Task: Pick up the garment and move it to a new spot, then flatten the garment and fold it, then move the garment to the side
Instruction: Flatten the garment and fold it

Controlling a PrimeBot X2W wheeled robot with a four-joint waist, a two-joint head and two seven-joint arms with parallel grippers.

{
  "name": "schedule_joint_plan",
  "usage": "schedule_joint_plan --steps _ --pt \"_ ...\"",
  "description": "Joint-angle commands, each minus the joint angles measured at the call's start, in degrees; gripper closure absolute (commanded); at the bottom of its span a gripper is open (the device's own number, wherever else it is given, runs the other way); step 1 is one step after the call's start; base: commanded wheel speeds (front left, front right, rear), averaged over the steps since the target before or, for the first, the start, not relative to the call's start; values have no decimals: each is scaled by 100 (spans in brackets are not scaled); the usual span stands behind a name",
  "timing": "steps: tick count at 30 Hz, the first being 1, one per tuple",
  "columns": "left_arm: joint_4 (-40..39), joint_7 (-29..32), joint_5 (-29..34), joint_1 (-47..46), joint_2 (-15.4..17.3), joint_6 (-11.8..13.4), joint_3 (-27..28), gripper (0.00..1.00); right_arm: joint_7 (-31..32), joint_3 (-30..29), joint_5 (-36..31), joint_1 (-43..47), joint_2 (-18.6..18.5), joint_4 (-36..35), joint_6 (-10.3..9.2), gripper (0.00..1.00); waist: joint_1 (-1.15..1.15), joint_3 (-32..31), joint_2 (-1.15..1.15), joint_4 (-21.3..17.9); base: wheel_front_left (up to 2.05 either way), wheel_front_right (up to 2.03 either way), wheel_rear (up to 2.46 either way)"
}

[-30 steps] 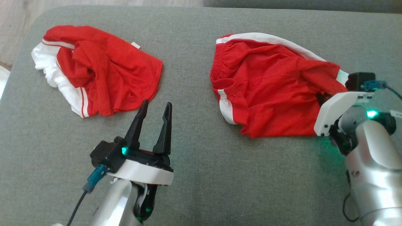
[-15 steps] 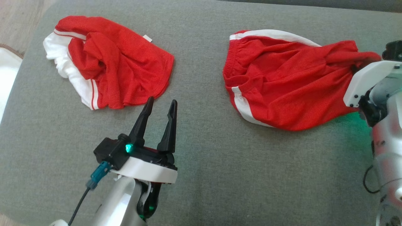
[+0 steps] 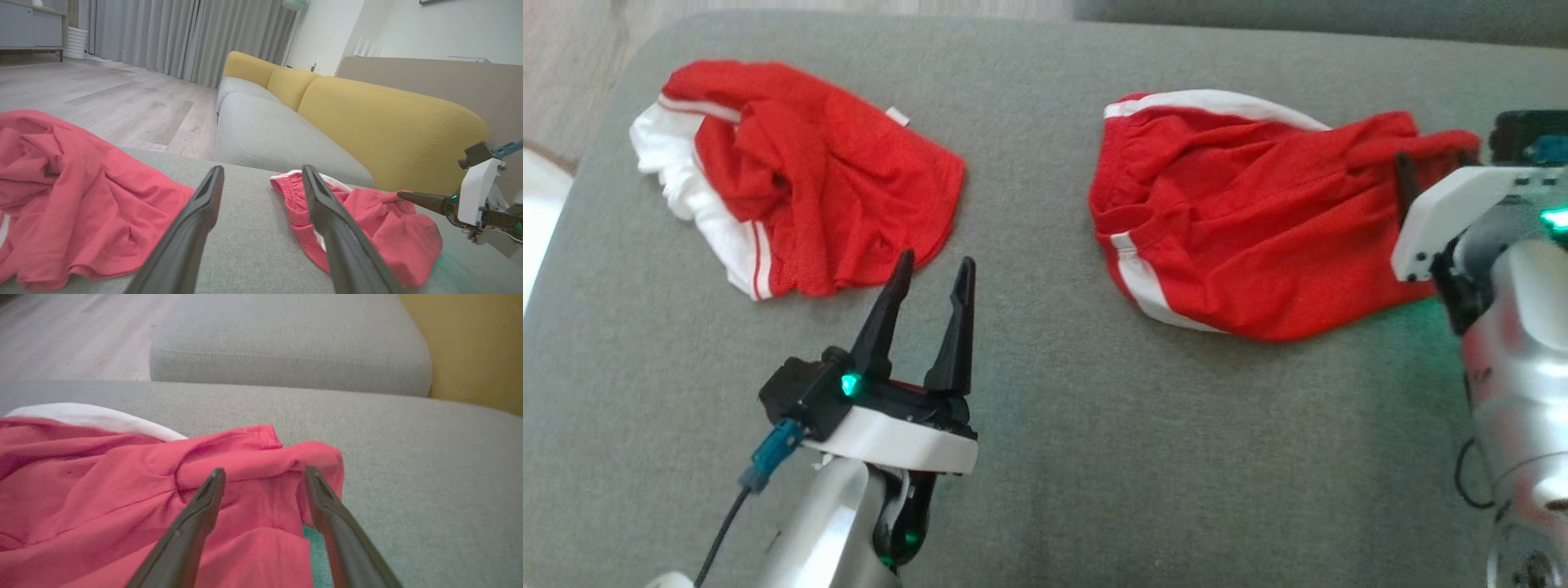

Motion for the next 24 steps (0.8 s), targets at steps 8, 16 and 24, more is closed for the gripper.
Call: schedule_joint_plan --steps 8,16,24 --pt "-237 -54 202 62 43 -32 506 0 -1263 838 534 743 320 -822 -4 0 0 -519 0 -675 0 0 0" --pt "-285 -54 261 154 64 -32 634 0 -1975 1201 1036 2153 593 -2225 -4 0 0 -608 0 -1078 0 0 0" --pt "-204 -54 259 -13 223 -32 536 0 -2115 1189 1074 3168 741 -3146 -4 0 0 -370 0 -1307 0 0 0"
